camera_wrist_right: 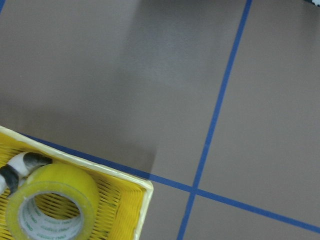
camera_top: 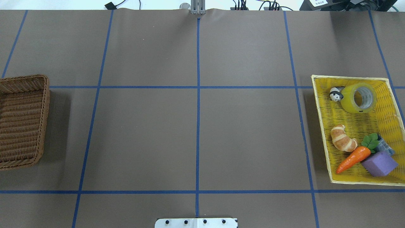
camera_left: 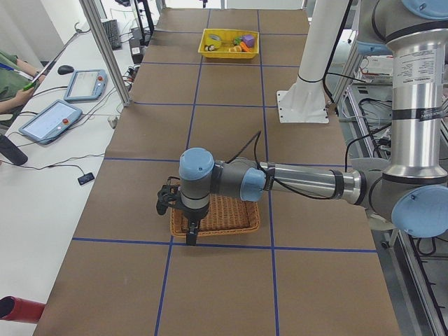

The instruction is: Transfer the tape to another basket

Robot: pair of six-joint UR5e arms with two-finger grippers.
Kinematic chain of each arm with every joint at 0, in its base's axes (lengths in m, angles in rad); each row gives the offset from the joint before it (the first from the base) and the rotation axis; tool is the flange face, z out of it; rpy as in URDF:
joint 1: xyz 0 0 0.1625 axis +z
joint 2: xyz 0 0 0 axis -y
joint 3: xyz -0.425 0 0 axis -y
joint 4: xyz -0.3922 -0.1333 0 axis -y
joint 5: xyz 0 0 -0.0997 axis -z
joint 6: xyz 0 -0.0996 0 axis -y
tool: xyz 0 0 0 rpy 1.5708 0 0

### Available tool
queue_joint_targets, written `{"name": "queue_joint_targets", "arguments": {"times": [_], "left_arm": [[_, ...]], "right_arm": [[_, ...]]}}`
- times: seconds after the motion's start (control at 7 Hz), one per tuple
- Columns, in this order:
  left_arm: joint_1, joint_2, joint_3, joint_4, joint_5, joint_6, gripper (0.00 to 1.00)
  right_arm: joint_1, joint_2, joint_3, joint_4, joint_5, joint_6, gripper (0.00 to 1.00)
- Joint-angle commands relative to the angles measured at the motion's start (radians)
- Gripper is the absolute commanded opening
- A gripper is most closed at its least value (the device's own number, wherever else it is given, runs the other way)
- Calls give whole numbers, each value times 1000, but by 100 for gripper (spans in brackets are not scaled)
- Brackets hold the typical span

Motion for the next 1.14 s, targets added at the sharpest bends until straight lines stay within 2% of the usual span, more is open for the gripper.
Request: {"name": "queue_joint_targets", "arguments": {"times": [0.0, 0.29, 1.0], "left_arm": [[0, 0, -12, 0, -3, 0, 98], [8, -3, -27, -5, -6, 0, 98], [8, -2, -38, -9, -8, -2, 98]], "right_arm": [[-91, -27, -74, 228, 35, 19, 100], [-135, -27, -147, 360, 39, 16, 100], [-182, -50, -175, 357, 53, 18, 100]]}}
